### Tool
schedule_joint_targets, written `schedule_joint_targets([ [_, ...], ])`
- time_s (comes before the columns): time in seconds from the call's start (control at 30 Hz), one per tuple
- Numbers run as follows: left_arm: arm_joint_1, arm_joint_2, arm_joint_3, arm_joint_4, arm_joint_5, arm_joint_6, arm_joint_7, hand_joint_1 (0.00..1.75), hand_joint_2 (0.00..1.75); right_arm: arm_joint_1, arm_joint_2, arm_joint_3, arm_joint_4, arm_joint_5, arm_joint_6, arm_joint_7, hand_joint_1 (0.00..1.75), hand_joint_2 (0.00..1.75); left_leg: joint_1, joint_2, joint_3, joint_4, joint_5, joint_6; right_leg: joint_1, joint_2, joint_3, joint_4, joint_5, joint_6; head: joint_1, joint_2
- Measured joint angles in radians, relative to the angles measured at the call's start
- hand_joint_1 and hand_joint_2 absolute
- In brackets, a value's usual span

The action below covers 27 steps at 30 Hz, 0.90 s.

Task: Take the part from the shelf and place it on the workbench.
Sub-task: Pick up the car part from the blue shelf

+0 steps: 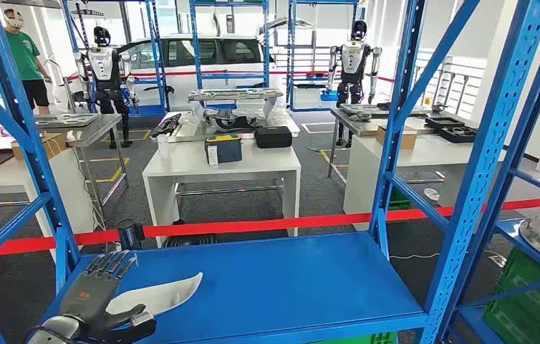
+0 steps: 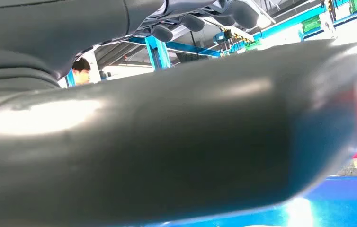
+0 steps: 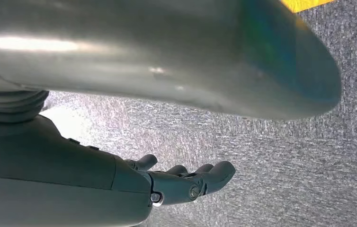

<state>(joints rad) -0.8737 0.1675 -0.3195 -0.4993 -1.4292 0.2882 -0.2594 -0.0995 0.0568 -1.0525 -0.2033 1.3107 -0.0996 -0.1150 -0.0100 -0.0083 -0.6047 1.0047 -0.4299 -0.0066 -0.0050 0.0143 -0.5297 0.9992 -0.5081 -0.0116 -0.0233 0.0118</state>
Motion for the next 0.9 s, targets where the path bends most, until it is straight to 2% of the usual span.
schedule_joint_targets([
  [0.53,-0.011,0.0,0.026,0.097,0.021,-0.057,0.037,0.0,0.0,0.001,0.0,0.0,0.0,0.0,-0.003,-0.001,0.0,0.0,0.003,0.001,0.003,0.0,0.001,0.0,0.0,0.0,0.002,0.0,0.002,0.003,0.0,0.0],
  [0.63,-0.009,0.0,0.027,0.106,0.016,-0.042,0.046,0.0,0.0,0.001,0.002,0.0,0.0,0.0,-0.006,-0.003,0.0,0.0,-0.001,0.001,0.003,-0.002,-0.003,0.011,-0.002,0.0,0.004,-0.007,0.002,0.013,0.0,0.0],
  [0.7,-0.01,-0.002,0.027,0.107,0.01,-0.032,0.052,0.0,0.0,0.0,0.003,0.0,0.0,-0.001,-0.008,-0.005,0.0,0.0,0.005,0.003,0.015,-0.019,0.0,0.019,-0.002,-0.002,0.003,0.002,-0.004,0.021,0.0,0.0],
  [0.73,-0.011,-0.004,0.028,0.107,0.007,-0.028,0.055,0.0,0.0,0.0,0.004,0.0,0.0,-0.001,-0.009,-0.005,0.0,0.0,0.009,0.005,0.021,-0.028,0.003,0.022,-0.001,-0.003,-0.012,0.032,-0.019,0.024,0.0,0.0],
  [0.77,-0.012,-0.007,0.028,0.107,0.004,-0.025,0.057,0.0,0.0,0.0,0.004,0.0,0.0,-0.002,-0.009,-0.005,0.0,0.0,0.012,0.007,0.026,-0.033,0.004,0.025,-0.003,-0.005,-0.04,0.085,-0.042,0.026,0.001,0.0],
  [0.83,-0.013,-0.013,0.028,0.109,-0.002,-0.022,0.06,0.0,0.0,0.003,0.005,0.0,0.0,-0.002,-0.009,-0.006,0.0,0.0,0.013,0.008,0.029,-0.033,0.001,0.027,-0.007,-0.005,-0.122,0.221,-0.094,0.032,0.001,0.0],
  [0.87,-0.012,-0.017,0.027,0.11,-0.004,-0.021,0.06,0.0,0.0,0.005,0.006,0.0,0.0,-0.003,-0.009,-0.007,0.0,0.0,0.014,0.007,0.029,-0.032,-0.001,0.024,-0.011,-0.005,-0.156,0.269,-0.101,0.035,0.001,0.0],
  [0.9,-0.011,-0.02,0.027,0.11,-0.006,-0.019,0.06,0.0,0.0,0.007,0.006,0.0,0.0,-0.003,-0.009,-0.008,0.0,0.0,0.016,0.006,0.029,-0.028,-0.005,0.021,-0.015,-0.006,-0.173,0.281,-0.088,0.04,0.001,0.0],
])
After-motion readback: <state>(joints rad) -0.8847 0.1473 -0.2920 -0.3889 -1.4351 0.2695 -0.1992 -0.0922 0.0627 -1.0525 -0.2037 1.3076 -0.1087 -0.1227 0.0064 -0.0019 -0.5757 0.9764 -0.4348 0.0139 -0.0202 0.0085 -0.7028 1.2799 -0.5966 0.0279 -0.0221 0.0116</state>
